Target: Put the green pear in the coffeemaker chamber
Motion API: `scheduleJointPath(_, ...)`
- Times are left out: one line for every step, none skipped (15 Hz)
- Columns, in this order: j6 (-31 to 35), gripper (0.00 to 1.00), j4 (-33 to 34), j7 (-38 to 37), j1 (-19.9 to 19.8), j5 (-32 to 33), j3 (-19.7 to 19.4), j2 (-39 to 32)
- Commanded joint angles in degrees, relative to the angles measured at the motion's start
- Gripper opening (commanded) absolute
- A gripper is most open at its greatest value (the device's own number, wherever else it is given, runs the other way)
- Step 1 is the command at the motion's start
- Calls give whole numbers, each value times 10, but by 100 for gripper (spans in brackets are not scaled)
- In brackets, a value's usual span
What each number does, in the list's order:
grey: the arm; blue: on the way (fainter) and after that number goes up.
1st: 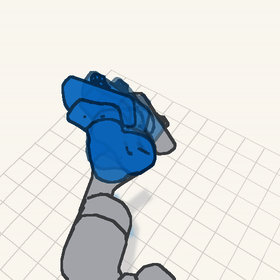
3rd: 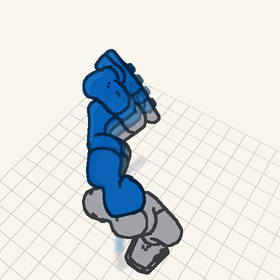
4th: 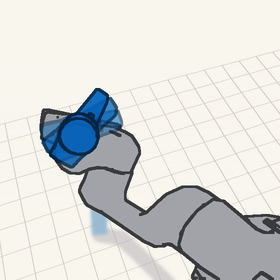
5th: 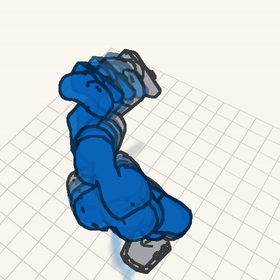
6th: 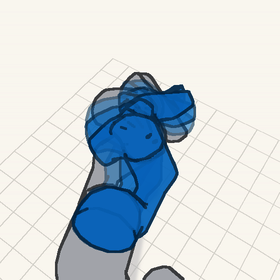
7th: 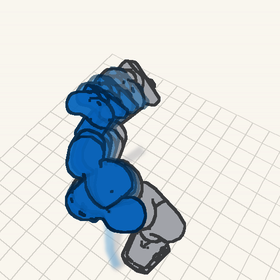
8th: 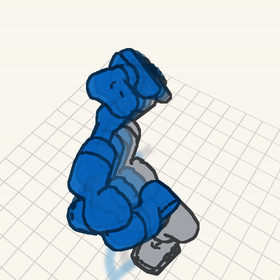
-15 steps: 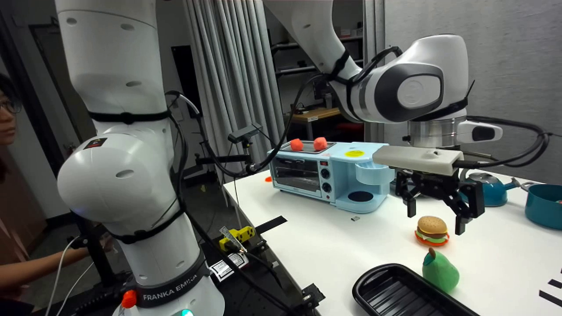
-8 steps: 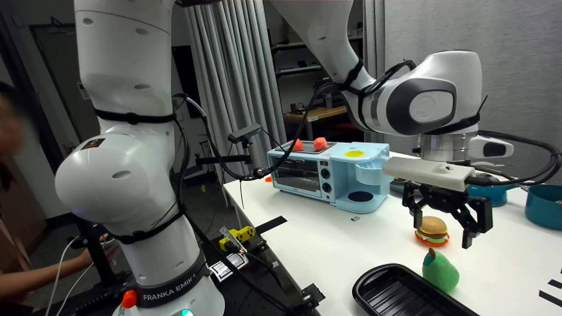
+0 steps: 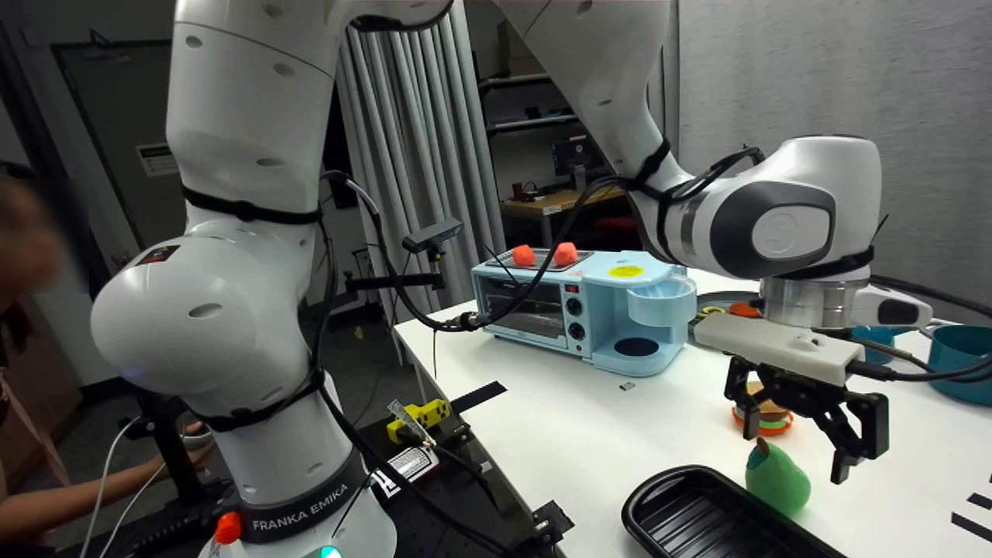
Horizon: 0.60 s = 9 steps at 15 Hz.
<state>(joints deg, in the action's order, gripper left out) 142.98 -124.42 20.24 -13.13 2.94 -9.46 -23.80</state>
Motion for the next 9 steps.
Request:
scheduleJointPath(5, 100, 39, 15, -19, 1, 15, -46)
scheduleJointPath(4, 100, 45, 16, -21, 1, 17, -56)
scheduleJointPath(3, 100, 50, 15, -22, 2, 17, -65)
scheduleJointPath(2, 100, 54, 16, -25, 1, 19, -72)
scheduleJointPath(0, 100, 59, 15, -27, 1, 20, -81)
scheduleJointPath(-1, 100, 63, 13, -28, 3, 20, -87)
scheduleJointPath(-2, 100, 67, 12, -30, 5, 20, -93)
scheduleJointPath(-3, 90, 70, 12, -31, 5, 20, -98)
scheduleJointPath(-5, 74, 72, 11, -32, 6, 20, -101)
